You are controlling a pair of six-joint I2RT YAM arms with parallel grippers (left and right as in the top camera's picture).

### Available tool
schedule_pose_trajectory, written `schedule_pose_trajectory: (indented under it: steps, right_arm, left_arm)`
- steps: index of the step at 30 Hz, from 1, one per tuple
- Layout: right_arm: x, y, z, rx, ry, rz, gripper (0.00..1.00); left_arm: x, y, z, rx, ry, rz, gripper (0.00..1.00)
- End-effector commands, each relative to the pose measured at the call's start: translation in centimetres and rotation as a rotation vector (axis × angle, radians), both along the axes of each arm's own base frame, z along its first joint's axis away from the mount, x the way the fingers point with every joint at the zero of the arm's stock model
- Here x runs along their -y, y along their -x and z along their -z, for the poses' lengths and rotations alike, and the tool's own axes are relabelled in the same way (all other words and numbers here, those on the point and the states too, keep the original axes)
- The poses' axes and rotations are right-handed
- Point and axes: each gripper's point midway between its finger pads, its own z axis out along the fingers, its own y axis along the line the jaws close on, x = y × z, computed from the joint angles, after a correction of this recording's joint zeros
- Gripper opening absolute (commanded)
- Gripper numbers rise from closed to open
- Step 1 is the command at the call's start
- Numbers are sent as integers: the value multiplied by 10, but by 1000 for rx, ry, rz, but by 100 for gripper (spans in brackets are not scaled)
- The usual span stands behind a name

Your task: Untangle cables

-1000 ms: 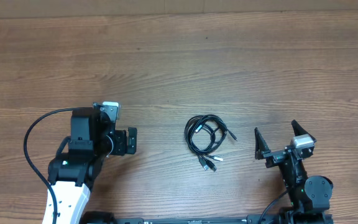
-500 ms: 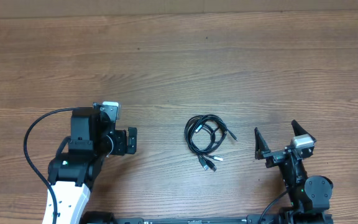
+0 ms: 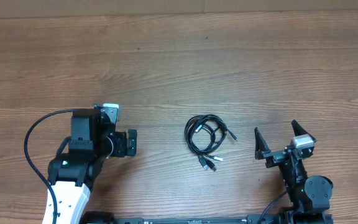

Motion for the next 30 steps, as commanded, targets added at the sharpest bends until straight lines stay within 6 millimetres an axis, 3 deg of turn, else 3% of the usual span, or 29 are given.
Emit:
schedule_pose_trajectory:
  steps: [1, 30]
  right_arm:
    - [-1, 0, 4, -8, -2, -3, 100]
    - [-1, 0, 4, -8, -2, -3, 100]
  left_arm:
    - [4, -5, -11, 28, 2, 25, 100]
    - [4, -8, -13, 43, -2, 33, 99]
